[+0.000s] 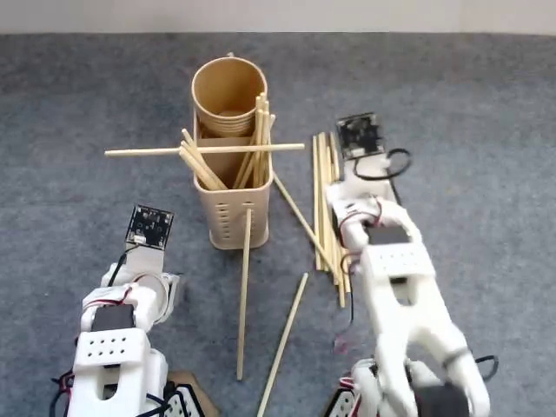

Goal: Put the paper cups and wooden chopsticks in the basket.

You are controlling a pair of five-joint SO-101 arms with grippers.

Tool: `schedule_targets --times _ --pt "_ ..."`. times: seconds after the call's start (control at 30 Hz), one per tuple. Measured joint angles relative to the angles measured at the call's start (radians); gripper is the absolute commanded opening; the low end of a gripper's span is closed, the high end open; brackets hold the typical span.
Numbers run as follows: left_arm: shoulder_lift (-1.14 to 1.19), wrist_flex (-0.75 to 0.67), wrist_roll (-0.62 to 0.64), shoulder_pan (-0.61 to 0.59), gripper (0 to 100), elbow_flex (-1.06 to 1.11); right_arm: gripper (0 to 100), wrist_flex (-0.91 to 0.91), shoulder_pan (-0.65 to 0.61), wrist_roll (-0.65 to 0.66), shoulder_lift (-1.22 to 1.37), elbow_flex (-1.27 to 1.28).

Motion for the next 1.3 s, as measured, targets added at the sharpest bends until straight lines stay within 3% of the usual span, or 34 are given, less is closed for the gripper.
schedule_targets --times 0.23,0.47,0.6,0.8,1.0,1.13,1.3 --pt "0.000 0.000 0.000 0.000 26 0.000 16.9 0.043 0.072 0.006 0.407 -0.203" --pt "0.000 0.000 0.000 0.000 26 0.000 16.4 0.044 0.103 0.006 0.571 -0.308" --pt "0.000 0.000 0.000 0.000 26 0.000 0.0 0.048 0.101 0.009 0.629 -0.322" --pt "0.000 0.000 0.000 0.000 26 0.000 0.5 0.049 0.104 0.011 0.634 -0.333" --pt "0.000 0.000 0.000 0.000 26 0.000 0.5 0.118 0.106 -0.043 0.459 -0.328" --pt "0.000 0.000 0.000 0.000 26 0.000 0.5 0.132 0.130 -0.163 0.152 -0.328" --pt "0.000 0.000 0.000 0.000 26 0.000 0.9 0.107 0.091 -0.196 -0.293 -0.328"
